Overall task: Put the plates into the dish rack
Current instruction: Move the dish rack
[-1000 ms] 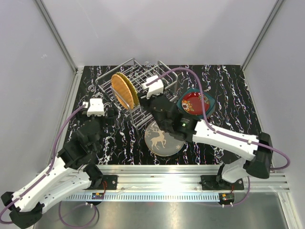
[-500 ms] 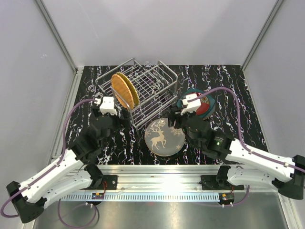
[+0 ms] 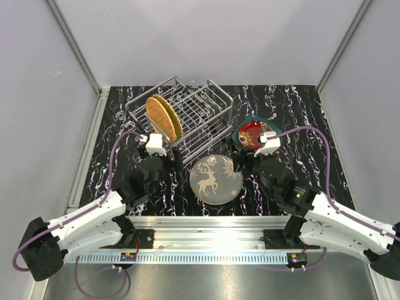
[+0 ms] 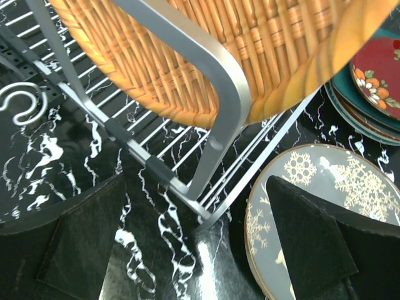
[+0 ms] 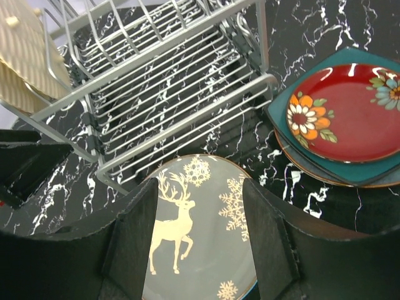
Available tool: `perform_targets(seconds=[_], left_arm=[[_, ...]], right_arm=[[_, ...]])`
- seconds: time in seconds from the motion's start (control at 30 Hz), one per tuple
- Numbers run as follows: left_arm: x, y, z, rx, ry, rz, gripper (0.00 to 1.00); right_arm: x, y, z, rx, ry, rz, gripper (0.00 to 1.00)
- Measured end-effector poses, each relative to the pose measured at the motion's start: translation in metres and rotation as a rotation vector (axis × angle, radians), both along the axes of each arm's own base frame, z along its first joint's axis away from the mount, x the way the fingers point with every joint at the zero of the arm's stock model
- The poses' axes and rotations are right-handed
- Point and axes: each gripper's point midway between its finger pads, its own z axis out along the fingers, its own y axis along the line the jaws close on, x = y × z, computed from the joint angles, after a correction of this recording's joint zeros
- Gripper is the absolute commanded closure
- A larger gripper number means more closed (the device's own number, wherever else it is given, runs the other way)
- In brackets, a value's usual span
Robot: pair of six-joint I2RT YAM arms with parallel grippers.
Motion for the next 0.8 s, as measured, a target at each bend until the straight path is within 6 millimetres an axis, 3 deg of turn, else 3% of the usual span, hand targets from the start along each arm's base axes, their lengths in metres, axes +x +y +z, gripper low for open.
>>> perform_targets(seconds=[0.37,0.8], left_arm=[[0.016,0.006,-0.021,0.014,0.014,0.107,0.06],[0.039,0.049,-0.029,-0.091,0.050,0.242,0.04]], right_arm=[[0.006,-0.012,-0.012,0.009,0.026,-0.021,0.36],[0.011,-0.014,-0.040,-0.011,0.084,-0.018,0.36]])
